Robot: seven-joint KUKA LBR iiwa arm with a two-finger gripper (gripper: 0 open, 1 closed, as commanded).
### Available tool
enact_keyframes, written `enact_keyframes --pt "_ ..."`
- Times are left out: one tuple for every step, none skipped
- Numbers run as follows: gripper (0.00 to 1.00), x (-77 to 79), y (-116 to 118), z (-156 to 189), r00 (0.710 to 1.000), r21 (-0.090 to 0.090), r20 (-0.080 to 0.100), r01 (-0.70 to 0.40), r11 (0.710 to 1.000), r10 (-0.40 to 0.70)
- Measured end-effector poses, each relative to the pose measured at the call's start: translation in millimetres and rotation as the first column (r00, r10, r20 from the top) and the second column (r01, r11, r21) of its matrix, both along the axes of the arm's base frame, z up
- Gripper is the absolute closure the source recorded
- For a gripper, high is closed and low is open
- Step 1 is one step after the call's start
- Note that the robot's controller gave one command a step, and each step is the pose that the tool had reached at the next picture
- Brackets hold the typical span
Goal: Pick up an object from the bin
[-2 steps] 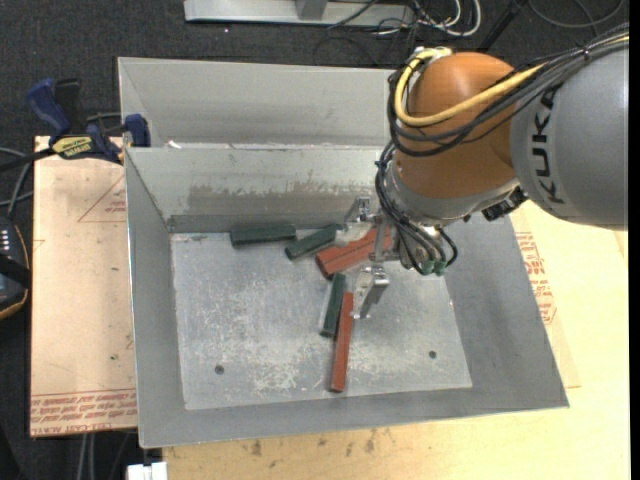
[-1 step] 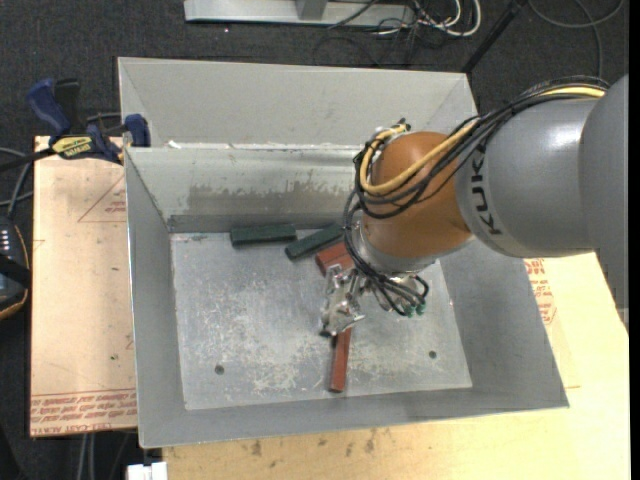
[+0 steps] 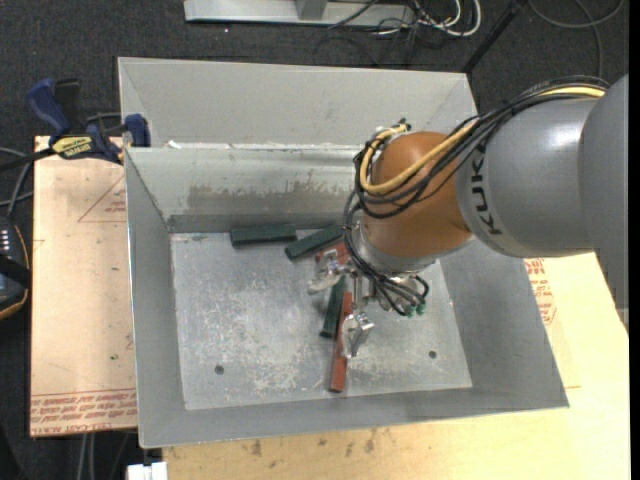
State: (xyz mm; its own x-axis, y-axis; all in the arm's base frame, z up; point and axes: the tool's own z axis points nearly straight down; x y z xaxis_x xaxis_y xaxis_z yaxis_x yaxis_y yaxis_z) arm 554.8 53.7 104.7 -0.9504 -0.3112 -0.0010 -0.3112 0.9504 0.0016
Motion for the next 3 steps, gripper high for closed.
enact_keyframes --pt "0.0 0.0 0.0 0.0 1.0 0.0 0.0 0.0 1.0 0.0" --pt "1.0 22.6 -8.1 -25.3 0.913 -0.001 0.018 -0.407 0.914 0.407" --pt "1.0 22.6 -8.1 -25.3 0.913 -0.001 0.018 -0.407 0.914 0.407"
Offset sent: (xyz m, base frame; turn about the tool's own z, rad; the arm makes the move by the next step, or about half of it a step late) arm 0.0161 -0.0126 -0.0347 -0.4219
